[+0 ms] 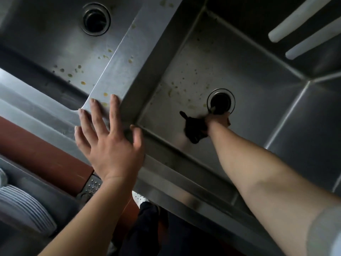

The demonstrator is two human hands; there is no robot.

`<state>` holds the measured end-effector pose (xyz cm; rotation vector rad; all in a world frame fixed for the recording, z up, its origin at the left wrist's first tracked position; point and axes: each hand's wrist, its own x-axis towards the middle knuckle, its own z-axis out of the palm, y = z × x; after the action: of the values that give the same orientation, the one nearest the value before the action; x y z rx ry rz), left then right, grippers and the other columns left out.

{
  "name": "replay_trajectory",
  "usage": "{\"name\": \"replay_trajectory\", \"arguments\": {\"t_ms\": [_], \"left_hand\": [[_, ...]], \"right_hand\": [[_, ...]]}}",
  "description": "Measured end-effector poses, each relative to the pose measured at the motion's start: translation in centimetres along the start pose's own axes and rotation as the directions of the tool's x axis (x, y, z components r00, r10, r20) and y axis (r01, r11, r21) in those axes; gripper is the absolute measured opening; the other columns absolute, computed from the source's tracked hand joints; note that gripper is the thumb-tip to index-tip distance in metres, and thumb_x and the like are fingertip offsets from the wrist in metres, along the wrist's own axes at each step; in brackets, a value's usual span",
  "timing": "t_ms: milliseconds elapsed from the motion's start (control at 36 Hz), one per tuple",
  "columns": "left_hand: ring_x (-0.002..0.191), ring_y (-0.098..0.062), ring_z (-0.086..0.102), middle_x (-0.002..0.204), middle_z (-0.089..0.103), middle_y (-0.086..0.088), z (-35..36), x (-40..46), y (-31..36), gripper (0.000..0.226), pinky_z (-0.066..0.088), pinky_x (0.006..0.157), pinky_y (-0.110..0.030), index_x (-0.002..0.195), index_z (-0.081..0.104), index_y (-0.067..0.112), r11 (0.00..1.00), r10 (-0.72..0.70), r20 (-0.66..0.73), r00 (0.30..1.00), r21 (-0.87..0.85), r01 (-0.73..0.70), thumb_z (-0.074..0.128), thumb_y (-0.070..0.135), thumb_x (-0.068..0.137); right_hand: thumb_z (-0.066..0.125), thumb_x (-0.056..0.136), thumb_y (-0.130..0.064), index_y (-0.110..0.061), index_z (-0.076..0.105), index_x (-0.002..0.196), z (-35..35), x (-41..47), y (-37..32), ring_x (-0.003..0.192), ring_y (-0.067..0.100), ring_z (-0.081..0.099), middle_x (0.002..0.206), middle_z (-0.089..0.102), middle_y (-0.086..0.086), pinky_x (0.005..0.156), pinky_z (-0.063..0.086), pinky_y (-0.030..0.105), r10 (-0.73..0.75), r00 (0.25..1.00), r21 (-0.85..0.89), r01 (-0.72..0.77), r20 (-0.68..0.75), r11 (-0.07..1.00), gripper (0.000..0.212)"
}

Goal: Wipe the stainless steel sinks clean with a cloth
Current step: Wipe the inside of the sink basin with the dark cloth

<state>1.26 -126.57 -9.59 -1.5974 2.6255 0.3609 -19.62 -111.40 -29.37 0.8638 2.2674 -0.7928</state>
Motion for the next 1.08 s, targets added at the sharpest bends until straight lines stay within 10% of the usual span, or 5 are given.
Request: {"name": "replay_trajectory", "arguments": {"t_ms": [278, 472, 556, 833, 1083], "left_hand": [[0.153, -0.031, 0.006, 0.165, 0.016, -0.006, -0.3, 0.0, 0.2, 0.074, 0.006, 0.122, -0.051, 0.155, 0.021, 0.039, 1.000, -0.014, 0.021, 1.000, 0.013, 0.013, 0.046, 0.047, 0.086], [0.152, -0.032, 0.009, 0.164, 0.019, -0.007, -0.3, 0.0, 0.2, 0.074, 0.007, 0.122, -0.051, 0.155, 0.024, 0.037, 1.000, -0.012, 0.023, 1.000, 0.012, 0.012, 0.047, 0.047, 0.085], [0.153, -0.031, 0.007, 0.165, 0.016, -0.006, -0.4, 0.0, 0.3, 0.074, 0.006, 0.122, -0.051, 0.155, 0.022, 0.039, 1.000, -0.016, 0.042, 0.999, 0.010, 0.016, 0.046, 0.048, 0.086], [0.153, -0.032, 0.003, 0.166, 0.012, -0.006, -0.6, 0.2, 0.3, 0.078, 0.005, 0.121, -0.052, 0.155, 0.015, 0.040, 0.999, -0.004, 0.076, 0.997, 0.044, 0.000, 0.050, 0.054, 0.087], [0.151, -0.030, 0.001, 0.161, 0.014, -0.008, -2.7, 1.7, 1.3, 0.075, -0.001, 0.122, -0.050, 0.153, 0.026, 0.033, 0.984, 0.110, 0.072, 0.991, -0.151, -0.098, 0.048, 0.050, 0.082]], "right_hand": [[0.052, 0.095, -0.018, -0.013, 0.026, 0.154, 8.0, -3.7, -8.6, 0.138, 0.031, 0.039, 0.154, 0.035, 0.015, 0.110, 0.034, 0.031, -0.489, 0.688, -0.273, 0.689, 0.535, 0.671, 0.065], [0.057, 0.093, -0.019, -0.033, 0.026, 0.155, 6.3, -6.0, -2.9, 0.139, 0.033, 0.041, 0.160, 0.028, 0.009, 0.106, 0.039, 0.038, -0.314, 0.337, -0.369, 0.928, 0.887, -0.045, 0.071], [0.052, 0.098, -0.026, -0.036, 0.030, 0.153, 4.7, -6.1, 1.1, 0.142, 0.030, 0.037, 0.162, 0.026, 0.006, 0.109, 0.034, 0.033, -0.139, 0.283, -0.302, 0.941, 0.949, -0.150, 0.060], [0.061, 0.091, -0.018, -0.031, 0.047, 0.142, -3.2, -3.9, 5.3, 0.136, 0.021, 0.046, 0.150, 0.047, 0.000, 0.106, 0.035, 0.026, -0.123, 0.588, -0.517, 0.778, 0.800, 0.357, 0.055], [0.066, 0.079, -0.014, -0.023, 0.063, 0.121, -10.6, 0.5, -0.5, 0.100, 0.033, 0.065, 0.117, 0.065, 0.012, 0.082, 0.053, 0.034, -0.431, 0.893, -0.363, 0.446, 0.126, 0.818, 0.043]]}}
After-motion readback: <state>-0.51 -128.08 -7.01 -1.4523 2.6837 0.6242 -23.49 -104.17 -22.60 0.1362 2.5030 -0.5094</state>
